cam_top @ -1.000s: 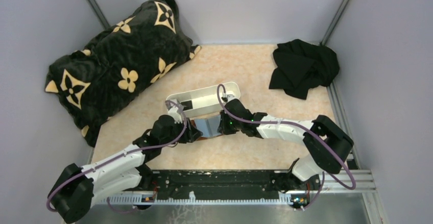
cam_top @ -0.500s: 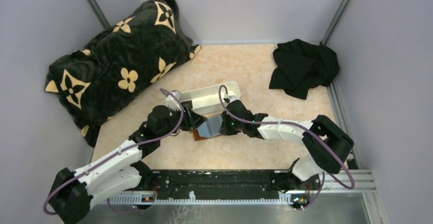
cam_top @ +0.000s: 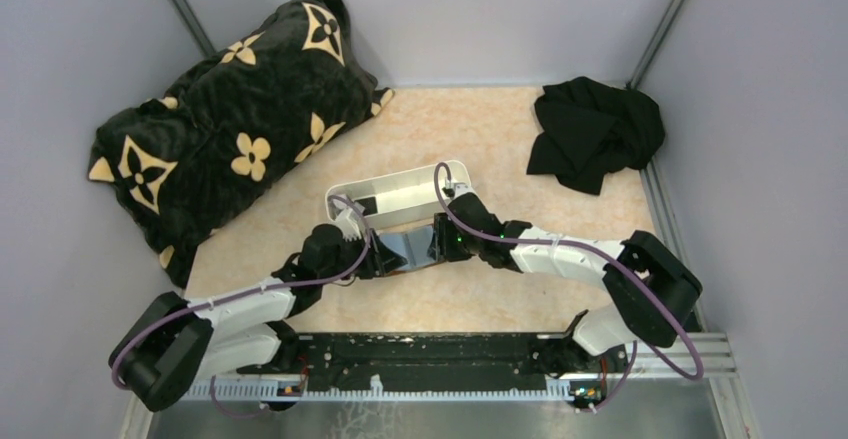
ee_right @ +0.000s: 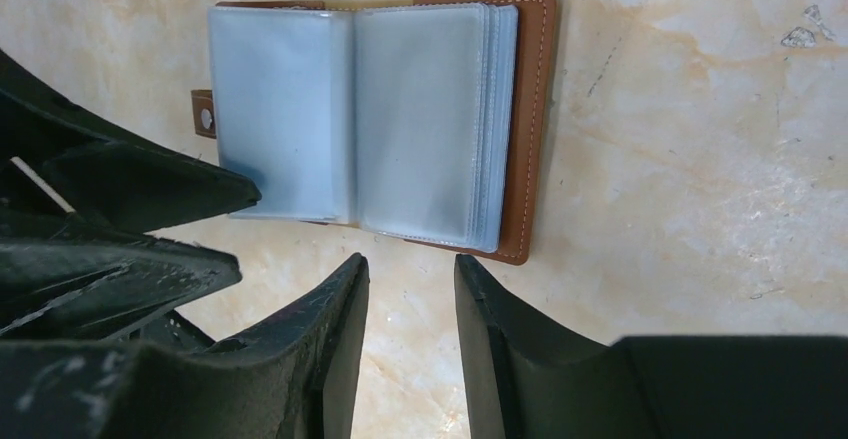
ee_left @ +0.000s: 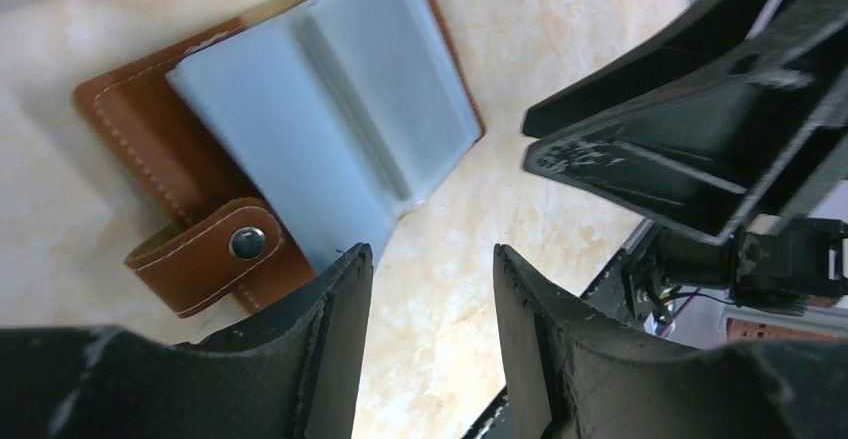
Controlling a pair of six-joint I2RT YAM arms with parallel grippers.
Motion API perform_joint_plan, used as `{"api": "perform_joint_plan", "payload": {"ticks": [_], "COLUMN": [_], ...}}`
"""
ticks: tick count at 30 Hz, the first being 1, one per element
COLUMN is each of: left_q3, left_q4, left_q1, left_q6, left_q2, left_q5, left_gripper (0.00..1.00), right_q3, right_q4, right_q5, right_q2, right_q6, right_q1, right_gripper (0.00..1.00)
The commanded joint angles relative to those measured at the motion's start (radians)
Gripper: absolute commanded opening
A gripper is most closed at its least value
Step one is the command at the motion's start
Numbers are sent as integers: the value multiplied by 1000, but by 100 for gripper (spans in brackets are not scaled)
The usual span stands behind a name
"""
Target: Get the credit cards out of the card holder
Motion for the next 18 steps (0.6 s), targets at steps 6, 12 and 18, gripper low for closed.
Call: {"api": "perform_joint_plan", "payload": {"ticks": [6, 12, 18], "left_q3": [-77, -116, -131], "left_q4": [124, 171, 198], "left_q1": [36, 38, 39], "left_q6": [-27, -34, -44], "left_q2": [72, 130, 146], "left_q5": [38, 25, 40], "left_gripper": [54, 53, 53], "right_q3": [42, 63, 54], "right_q4": [50, 78, 112], "right_q5": [-10, -24, -45], "right_q2": [3, 59, 92], "right_q6": [-14, -14, -6], "right_q1": [-5, -5, -5], "right_gripper": [27, 14, 13]}}
